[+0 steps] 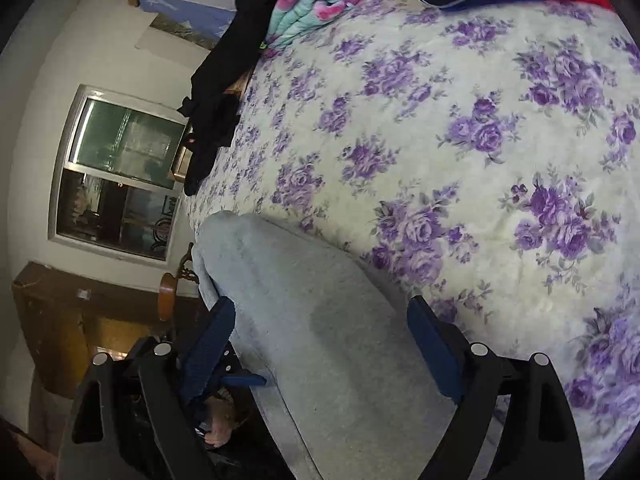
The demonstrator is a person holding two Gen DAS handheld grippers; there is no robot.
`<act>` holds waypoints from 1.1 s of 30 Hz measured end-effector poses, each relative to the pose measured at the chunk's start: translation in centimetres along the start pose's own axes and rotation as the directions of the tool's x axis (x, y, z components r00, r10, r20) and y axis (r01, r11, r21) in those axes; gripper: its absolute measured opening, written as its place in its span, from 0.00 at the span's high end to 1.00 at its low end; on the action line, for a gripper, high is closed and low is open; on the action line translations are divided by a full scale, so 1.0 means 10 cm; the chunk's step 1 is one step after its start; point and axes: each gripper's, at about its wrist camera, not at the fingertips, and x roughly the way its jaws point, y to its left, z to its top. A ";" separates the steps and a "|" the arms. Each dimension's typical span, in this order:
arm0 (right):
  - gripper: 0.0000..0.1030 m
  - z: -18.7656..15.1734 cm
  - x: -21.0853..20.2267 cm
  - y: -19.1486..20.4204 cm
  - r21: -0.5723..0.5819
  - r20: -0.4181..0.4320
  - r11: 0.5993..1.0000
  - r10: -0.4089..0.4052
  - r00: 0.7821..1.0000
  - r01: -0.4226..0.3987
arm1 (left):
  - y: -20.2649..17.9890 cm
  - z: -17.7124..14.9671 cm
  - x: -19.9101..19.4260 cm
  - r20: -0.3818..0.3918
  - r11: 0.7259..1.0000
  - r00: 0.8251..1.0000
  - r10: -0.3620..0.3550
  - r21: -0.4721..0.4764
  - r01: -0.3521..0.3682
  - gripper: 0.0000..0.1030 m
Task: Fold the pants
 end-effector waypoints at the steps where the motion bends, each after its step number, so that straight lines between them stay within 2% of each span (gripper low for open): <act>1: 0.14 -0.03 0.03 -0.01 -0.008 -0.037 0.999 0.034 0.999 -0.034 | -0.03 0.01 0.04 -0.006 1.000 1.000 0.006 0.009 -0.006 0.16; 5: 0.14 -0.26 0.05 0.16 -0.088 -0.142 0.993 0.065 0.988 -0.078 | -0.06 -0.03 0.22 -0.062 1.000 0.998 -0.011 0.009 0.012 0.15; 9: 0.08 -0.18 0.19 0.17 -0.032 -0.136 0.996 0.082 0.987 -0.088 | -0.09 -0.05 0.31 -0.063 0.998 0.998 0.010 0.055 -0.007 0.11; 11: 0.08 -0.04 0.28 0.11 0.028 -0.062 0.994 0.107 0.992 -0.106 | -0.12 -0.08 0.32 -0.066 0.997 0.998 0.019 0.075 -0.014 0.10; 14: 0.08 0.13 0.29 -0.01 0.113 0.089 0.980 0.157 0.984 -0.167 | -0.12 -0.13 0.31 -0.068 0.996 0.997 0.022 0.088 -0.016 0.10; 17: 0.09 0.16 0.08 -0.13 0.145 0.225 0.957 0.218 0.950 -0.253 | -0.13 -0.15 0.30 -0.068 0.995 0.997 0.022 0.100 -0.015 0.10; 19: 0.09 0.12 -0.14 -0.15 0.136 0.277 0.961 0.195 0.941 -0.240 | -0.12 -0.17 0.27 -0.065 0.994 0.998 0.020 0.105 -0.013 0.10; 21: 0.09 0.10 -0.23 -0.10 0.115 0.243 0.975 0.158 0.957 -0.191 | -0.10 -0.19 0.26 -0.061 0.994 0.998 0.018 0.106 -0.011 0.10; 23: 0.08 0.06 -0.21 -0.06 0.083 0.128 0.989 0.111 0.985 -0.123 | -0.08 -0.20 0.26 -0.057 0.995 0.998 0.011 0.097 -0.006 0.10; 24: 0.08 0.06 -0.13 -0.03 0.067 0.047 0.996 0.063 0.997 -0.066 | -0.07 -0.20 0.25 -0.057 0.996 0.998 0.008 0.093 -0.002 0.10; 25: 0.08 0.05 -0.06 -0.02 0.050 -0.004 0.998 0.033 0.999 -0.033 | -0.08 -0.19 0.26 -0.059 0.996 0.998 0.007 0.091 -0.002 0.10; 27: 0.08 -0.02 0.05 0.04 -0.011 -0.113 0.999 0.045 0.993 -0.046 | -0.09 -0.20 0.26 -0.062 0.995 0.998 0.011 0.097 -0.004 0.10; 28: 0.07 -0.09 0.03 0.04 -0.028 -0.137 0.998 0.055 0.989 -0.060 | -0.09 -0.20 0.25 -0.062 0.995 0.998 0.013 0.102 -0.007 0.10; 31: 0.07 -0.14 0.00 0.16 -0.085 -0.173 0.989 0.103 0.980 -0.119 | -0.10 -0.19 0.27 -0.063 0.994 0.998 0.023 0.107 -0.016 0.09; 33: 0.06 -0.10 -0.06 0.19 -0.089 -0.135 0.982 0.154 0.979 -0.166 | -0.12 -0.18 0.29 -0.064 0.994 0.998 0.023 0.110 -0.016 0.07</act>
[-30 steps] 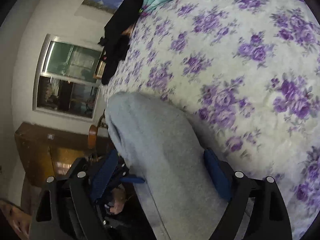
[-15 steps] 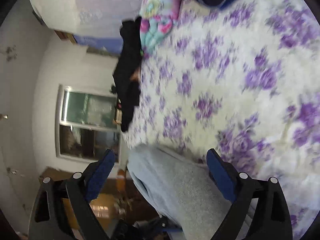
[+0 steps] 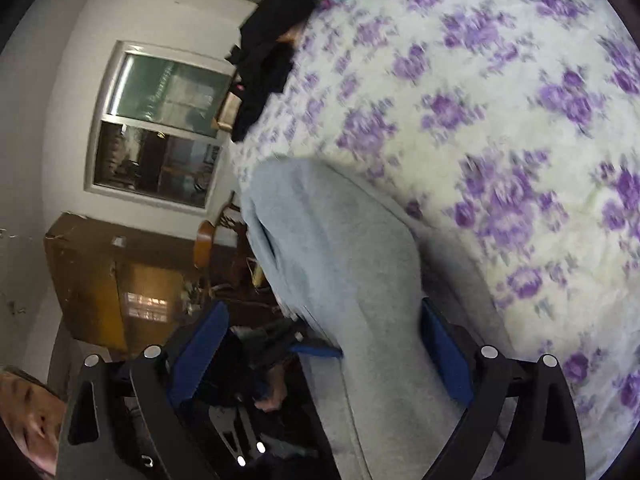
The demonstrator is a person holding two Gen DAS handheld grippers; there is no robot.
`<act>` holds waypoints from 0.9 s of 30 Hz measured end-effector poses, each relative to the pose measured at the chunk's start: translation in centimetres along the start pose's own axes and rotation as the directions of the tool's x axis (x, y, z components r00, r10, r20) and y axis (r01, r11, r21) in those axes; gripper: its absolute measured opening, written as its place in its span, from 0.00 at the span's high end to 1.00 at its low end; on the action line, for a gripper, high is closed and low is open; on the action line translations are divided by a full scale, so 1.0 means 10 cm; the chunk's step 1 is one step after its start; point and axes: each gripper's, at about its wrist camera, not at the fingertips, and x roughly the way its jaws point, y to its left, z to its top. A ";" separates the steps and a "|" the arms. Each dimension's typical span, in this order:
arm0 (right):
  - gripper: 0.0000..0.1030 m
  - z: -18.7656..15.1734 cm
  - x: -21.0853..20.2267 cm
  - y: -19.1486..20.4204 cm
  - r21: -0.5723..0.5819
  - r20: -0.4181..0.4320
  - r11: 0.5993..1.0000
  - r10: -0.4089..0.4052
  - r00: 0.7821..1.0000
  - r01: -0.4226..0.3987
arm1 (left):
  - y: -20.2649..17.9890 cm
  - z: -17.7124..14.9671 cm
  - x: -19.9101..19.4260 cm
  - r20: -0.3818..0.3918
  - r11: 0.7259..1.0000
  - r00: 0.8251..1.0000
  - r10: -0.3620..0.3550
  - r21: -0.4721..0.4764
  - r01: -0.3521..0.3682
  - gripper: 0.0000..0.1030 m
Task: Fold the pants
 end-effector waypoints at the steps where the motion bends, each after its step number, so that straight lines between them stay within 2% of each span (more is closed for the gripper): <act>1: 0.03 0.05 0.01 -0.03 0.011 0.028 0.998 0.062 0.998 -0.062 | -0.01 0.00 0.01 0.000 1.000 1.000 0.004 0.005 -0.004 0.05; 3: 0.03 0.15 0.12 -0.10 0.039 0.070 0.993 0.107 0.992 -0.110 | -0.04 0.00 0.03 -0.004 1.000 1.000 0.022 0.021 -0.022 0.05; 6: 0.03 0.23 0.15 -0.28 0.119 0.177 0.987 0.089 0.980 -0.111 | -0.06 -0.01 0.03 -0.012 0.999 0.999 0.034 0.038 -0.034 0.05; 7: 0.03 0.22 0.07 -0.37 0.153 0.246 0.979 0.094 0.965 -0.134 | -0.05 -0.01 0.02 -0.013 0.999 0.999 0.031 0.037 -0.031 0.05; 9: 0.03 0.17 -0.14 -0.45 0.178 0.397 0.967 0.097 0.913 -0.181 | -0.04 -0.02 0.01 -0.011 0.999 1.000 0.023 0.035 -0.023 0.05; 11: 0.04 0.14 -0.38 -0.55 0.204 0.483 0.955 0.095 0.870 -0.217 | -0.03 -0.02 0.01 -0.006 0.999 1.000 0.018 0.035 -0.018 0.05; 12: 0.04 0.13 -0.43 -0.57 0.210 0.490 0.954 0.087 0.868 -0.214 | -0.03 -0.02 0.01 -0.006 0.999 1.000 0.018 0.036 -0.018 0.05; 15: 0.03 0.07 -0.41 -0.31 0.137 0.415 0.971 0.125 0.901 -0.198 | 0.01 -0.01 -0.06 0.007 1.000 1.000 -0.001 0.013 0.001 0.05; 17: 0.03 0.04 -0.21 -0.04 0.067 0.342 0.975 0.175 0.923 -0.210 | 0.05 0.01 -0.15 0.029 0.999 0.999 -0.026 -0.027 0.026 0.05; 19: 0.04 0.00 0.03 0.18 0.019 0.283 0.979 0.190 0.940 -0.204 | 0.12 0.06 -0.22 0.053 0.998 0.998 -0.023 -0.065 0.026 0.05; 21: 0.04 0.02 0.22 0.09 0.066 0.259 0.985 0.135 0.957 -0.157 | 0.23 0.08 -0.21 0.039 0.994 0.998 0.051 -0.095 -0.047 0.05; 22: 0.08 0.05 0.28 -0.01 0.118 0.276 0.990 0.037 0.960 -0.072 | 0.32 0.07 -0.18 0.014 0.991 0.998 0.058 -0.121 -0.056 0.11; 23: 0.14 0.08 0.31 -0.13 0.169 0.304 0.986 -0.070 0.950 0.019 | 0.37 0.04 -0.20 0.012 0.990 0.998 0.060 -0.133 -0.057 0.22; 24: 0.33 0.11 0.30 -0.20 0.189 0.320 0.978 -0.145 0.936 0.087 | 0.38 0.02 -0.24 0.012 0.988 0.997 0.080 -0.134 -0.077 0.27; 25: 0.44 0.12 0.26 -0.24 0.194 0.348 0.970 -0.205 0.915 0.143 | 0.41 -0.02 -0.28 0.011 0.986 0.996 0.093 -0.141 -0.091 0.35; 27: 0.42 0.09 0.10 -0.24 0.225 0.422 0.947 -0.306 0.854 0.229 | 0.50 -0.09 -0.39 0.029 0.979 0.997 0.073 -0.195 -0.066 0.44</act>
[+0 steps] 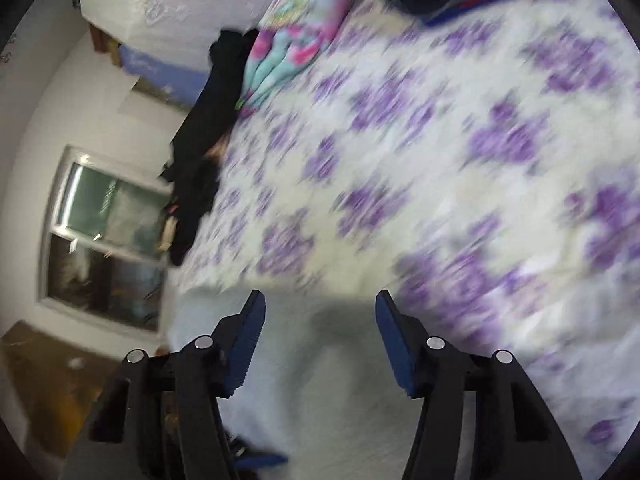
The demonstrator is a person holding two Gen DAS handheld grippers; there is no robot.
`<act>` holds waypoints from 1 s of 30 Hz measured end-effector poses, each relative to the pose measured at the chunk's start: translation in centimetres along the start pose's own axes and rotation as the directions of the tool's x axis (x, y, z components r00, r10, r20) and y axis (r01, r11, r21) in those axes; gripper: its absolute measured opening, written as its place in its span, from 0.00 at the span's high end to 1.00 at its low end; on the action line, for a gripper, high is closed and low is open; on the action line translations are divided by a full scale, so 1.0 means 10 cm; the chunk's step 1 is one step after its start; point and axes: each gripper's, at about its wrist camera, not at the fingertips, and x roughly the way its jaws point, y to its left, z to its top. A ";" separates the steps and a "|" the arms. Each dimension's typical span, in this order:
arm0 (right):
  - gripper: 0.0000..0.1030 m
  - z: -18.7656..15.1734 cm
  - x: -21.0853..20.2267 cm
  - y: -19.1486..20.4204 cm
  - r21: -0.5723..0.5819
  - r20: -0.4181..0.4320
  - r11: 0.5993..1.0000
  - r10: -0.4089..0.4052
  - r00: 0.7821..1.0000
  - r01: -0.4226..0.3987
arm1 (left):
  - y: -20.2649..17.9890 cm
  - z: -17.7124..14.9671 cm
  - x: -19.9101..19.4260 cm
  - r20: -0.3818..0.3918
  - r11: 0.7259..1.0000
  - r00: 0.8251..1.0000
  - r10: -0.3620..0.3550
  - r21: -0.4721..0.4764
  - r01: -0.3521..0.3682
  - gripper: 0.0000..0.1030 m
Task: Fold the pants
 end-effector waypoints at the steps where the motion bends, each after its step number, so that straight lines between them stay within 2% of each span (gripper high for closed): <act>1: 0.40 0.01 -0.09 0.00 -0.002 0.044 0.999 -0.037 0.998 0.037 | 0.05 -0.01 -0.06 0.004 0.999 1.000 -0.022 -0.042 0.022 0.44; 3: 0.40 -0.04 -0.20 0.08 -0.033 0.064 0.999 0.017 0.998 -0.015 | 0.14 0.00 -0.19 0.020 0.989 0.997 -0.081 -0.123 0.083 0.41; 4: 0.40 -0.09 -0.21 0.14 -0.048 0.063 0.998 0.033 0.997 -0.030 | 0.14 0.03 -0.27 0.046 0.989 0.997 -0.062 -0.129 0.068 0.35; 7: 0.41 -0.25 -0.27 0.35 -0.110 0.051 0.992 0.061 0.997 -0.055 | 0.07 0.21 -0.44 0.130 0.997 0.991 0.019 -0.070 -0.009 0.32; 9: 0.42 -0.36 -0.08 0.43 -0.099 0.010 0.992 0.078 0.997 -0.077 | 0.04 0.34 -0.48 0.166 0.998 0.984 0.060 -0.042 -0.054 0.31; 11: 0.47 -0.42 0.12 0.39 -0.075 -0.030 0.997 0.000 1.000 -0.002 | 0.10 0.47 -0.43 0.161 0.987 0.974 0.159 -0.021 -0.157 0.29; 12: 0.61 -0.47 0.15 0.29 -0.051 -0.047 0.998 -0.031 0.998 0.029 | 0.19 0.50 -0.36 0.137 0.974 0.964 0.226 -0.039 -0.223 0.30; 13: 0.85 -0.46 0.18 0.17 -0.009 -0.053 0.998 -0.061 0.997 0.061 | 0.31 0.52 -0.30 0.099 0.968 0.964 0.246 -0.073 -0.240 0.36; 14: 0.89 -0.48 0.16 0.11 0.015 -0.046 0.998 -0.056 0.997 0.057 | 0.37 0.51 -0.27 0.085 0.969 0.967 0.239 -0.083 -0.232 0.40; 15: 0.87 -0.46 0.07 0.10 0.023 -0.036 0.999 -0.024 0.999 0.025 | 0.37 0.45 -0.30 0.095 0.969 0.965 0.246 -0.056 -0.241 0.44; 17: 0.68 -0.39 -0.20 0.16 -0.018 0.018 1.000 -0.007 1.000 0.007 | 0.39 0.36 -0.37 0.090 0.970 0.966 0.243 -0.044 -0.240 0.48; 18: 0.38 -0.33 -0.31 0.18 -0.036 0.029 0.999 -0.016 0.999 0.017 | 0.43 0.31 -0.40 0.091 0.976 0.973 0.214 -0.069 -0.208 0.49; 19: 0.25 -0.26 -0.35 0.18 -0.046 0.021 0.999 -0.016 1.000 0.017 | 0.48 0.26 -0.43 0.092 0.978 0.976 0.200 -0.085 -0.192 0.50; 20: 0.25 -0.18 -0.36 0.16 -0.057 -0.009 0.998 -0.009 1.000 0.009 | 0.51 0.23 -0.46 0.093 0.978 0.977 0.190 -0.101 -0.180 0.55; 23: 0.25 -0.01 -0.26 0.04 -0.053 -0.129 0.999 -0.008 0.992 0.001 | 0.63 0.22 -0.47 0.095 0.978 0.980 0.176 -0.129 -0.163 0.58; 25: 0.25 0.02 -0.17 -0.04 -0.040 -0.235 0.997 0.053 0.971 -0.064 | 0.64 0.26 -0.49 0.093 0.973 0.979 0.181 -0.160 -0.165 0.58; 26: 0.25 0.03 -0.13 -0.04 -0.052 -0.266 0.996 0.055 0.962 -0.071 | 0.61 0.29 -0.52 0.092 0.972 0.979 0.183 -0.169 -0.165 0.54; 28: 0.23 0.02 -0.10 -0.02 -0.067 -0.332 0.990 0.095 0.939 -0.124 | 0.45 0.40 -0.50 0.091 0.982 0.984 0.152 -0.131 -0.139 0.51; 30: 0.21 0.00 -0.11 0.00 -0.055 -0.357 0.983 0.145 0.923 -0.176 | 0.17 0.50 -0.40 0.072 0.997 0.995 0.067 -0.041 -0.064 0.50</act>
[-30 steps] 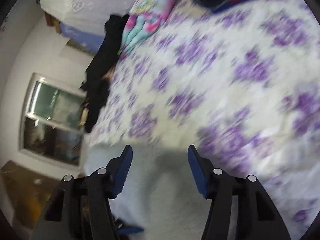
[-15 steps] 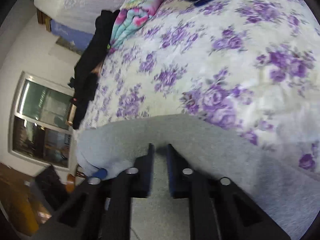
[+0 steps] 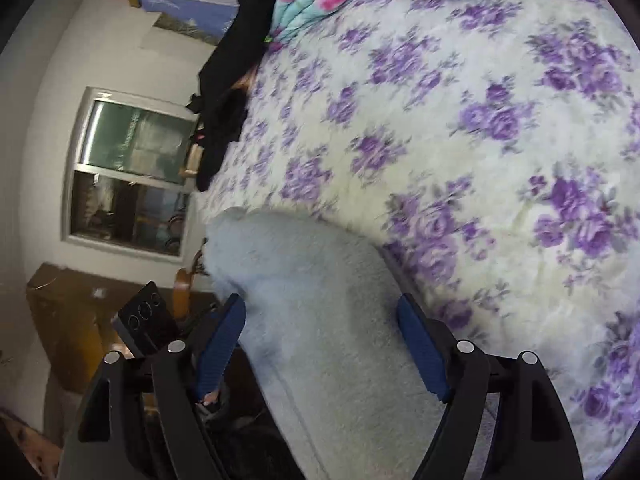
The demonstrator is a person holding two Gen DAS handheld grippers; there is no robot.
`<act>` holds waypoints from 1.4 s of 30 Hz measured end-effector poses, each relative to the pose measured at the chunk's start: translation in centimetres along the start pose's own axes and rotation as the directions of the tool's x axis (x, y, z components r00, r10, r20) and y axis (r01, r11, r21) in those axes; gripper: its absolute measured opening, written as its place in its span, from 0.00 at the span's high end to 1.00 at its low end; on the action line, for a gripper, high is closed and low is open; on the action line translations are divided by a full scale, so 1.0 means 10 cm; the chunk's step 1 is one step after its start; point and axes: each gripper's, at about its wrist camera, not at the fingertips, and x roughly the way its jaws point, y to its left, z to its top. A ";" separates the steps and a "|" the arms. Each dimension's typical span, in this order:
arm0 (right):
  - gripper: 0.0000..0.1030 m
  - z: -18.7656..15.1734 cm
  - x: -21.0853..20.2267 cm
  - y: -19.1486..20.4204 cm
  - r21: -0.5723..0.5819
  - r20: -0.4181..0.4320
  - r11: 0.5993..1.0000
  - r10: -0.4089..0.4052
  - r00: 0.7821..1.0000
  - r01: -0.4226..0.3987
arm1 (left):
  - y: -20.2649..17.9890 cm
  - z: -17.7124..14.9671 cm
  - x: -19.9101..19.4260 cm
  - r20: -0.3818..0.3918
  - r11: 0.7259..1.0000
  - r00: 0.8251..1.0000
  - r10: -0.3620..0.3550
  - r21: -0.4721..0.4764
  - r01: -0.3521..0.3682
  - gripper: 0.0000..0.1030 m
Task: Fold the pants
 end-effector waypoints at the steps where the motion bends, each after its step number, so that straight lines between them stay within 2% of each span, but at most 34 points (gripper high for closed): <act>1: 0.18 -0.03 -0.01 0.02 -0.006 -0.007 0.999 0.037 0.999 -0.037 | -0.14 0.00 0.06 -0.017 0.999 0.999 -0.033 0.042 0.033 0.46; 2: 0.17 -0.07 -0.02 0.04 -0.014 -0.016 0.997 0.077 0.997 -0.077 | -0.30 0.00 0.15 -0.039 0.994 0.997 -0.061 0.092 0.064 0.42; 4: 0.16 -0.17 -0.02 0.05 -0.002 -0.017 0.992 0.124 0.992 -0.124 | -0.51 -0.05 0.35 -0.080 0.983 0.995 -0.061 0.169 0.074 0.40; 6: 0.16 -0.29 0.01 0.09 -0.001 -0.019 0.993 0.122 0.992 -0.122 | -0.56 -0.14 0.56 -0.148 0.979 0.988 -0.049 0.186 0.077 0.39; 8: 0.16 -0.45 0.05 0.17 -0.033 -0.020 0.996 0.085 0.996 -0.085 | -0.49 -0.25 0.69 -0.188 0.985 0.981 -0.044 0.155 0.074 0.39; 12: 0.15 -0.69 0.11 0.28 -0.084 0.031 0.996 0.025 0.999 -0.023 | -0.46 -0.38 0.66 -0.165 0.981 0.985 -0.042 0.179 0.072 0.39; 14: 0.15 -0.76 0.16 0.38 -0.152 0.065 0.986 -0.056 0.996 0.065 | -0.46 -0.41 0.65 -0.154 0.978 0.987 -0.035 0.196 0.065 0.39; 18: 0.11 -0.66 0.17 0.46 -0.231 0.156 0.956 -0.149 0.976 0.183 | -0.49 -0.43 0.67 -0.141 0.974 0.990 -0.028 0.220 0.059 0.35; 21: 0.11 -0.44 0.14 0.43 -0.235 0.167 0.949 -0.175 0.970 0.212 | -0.49 -0.46 0.66 -0.131 0.972 0.991 -0.030 0.228 0.059 0.35; 22: 0.11 -0.37 0.14 0.41 -0.224 0.155 0.953 -0.171 0.973 0.204 | -0.48 -0.46 0.65 -0.128 0.971 0.991 -0.033 0.229 0.062 0.35; 23: 0.11 -0.30 0.18 0.36 -0.213 0.105 0.962 -0.151 0.983 0.170 | -0.48 -0.47 0.65 -0.126 0.971 0.991 -0.038 0.228 0.066 0.35; 25: 0.11 -0.22 0.25 0.29 -0.197 0.071 0.965 -0.163 0.984 0.174 | -0.47 -0.50 0.61 -0.121 0.972 0.991 -0.048 0.224 0.074 0.35; 27: 0.11 -0.18 0.34 0.20 -0.127 -0.019 0.991 -0.049 0.999 0.046 | -0.47 -0.50 0.62 -0.119 0.971 0.991 -0.054 0.224 0.080 0.35; 29: 0.09 -0.17 0.30 0.20 -0.076 -0.017 0.994 0.078 0.997 -0.079 | -0.46 -0.50 0.61 -0.116 0.971 0.991 -0.059 0.223 0.084 0.34; 31: 0.03 -0.09 0.33 0.15 -0.027 -0.027 0.987 0.160 0.987 -0.160 | -0.46 -0.50 0.62 -0.115 0.971 0.991 -0.064 0.222 0.089 0.33; 32: 0.03 -0.05 0.38 0.10 0.007 -0.031 0.986 0.168 0.985 -0.168 | -0.47 -0.50 0.62 -0.117 0.970 0.991 -0.066 0.225 0.091 0.31; 34: 0.03 0.07 0.44 -0.05 0.079 0.008 0.987 0.139 0.990 -0.139 | -0.49 -0.51 0.63 -0.117 0.967 0.992 -0.056 0.240 0.083 0.30; 37: 0.03 0.20 0.34 -0.29 0.201 0.148 0.953 0.199 0.969 -0.226 | -0.46 -0.53 0.60 -0.116 0.970 0.991 -0.068 0.223 0.092 0.30; 39: 0.09 0.24 0.21 -0.36 0.198 0.231 0.953 0.181 0.956 -0.228 | -0.41 -0.53 0.57 -0.120 0.975 0.989 -0.088 0.192 0.110 0.30; 42: 0.09 0.25 0.14 -0.41 0.213 0.256 0.950 0.172 0.951 -0.230 | -0.38 -0.54 0.49 -0.120 0.980 0.989 -0.085 0.172 0.105 0.31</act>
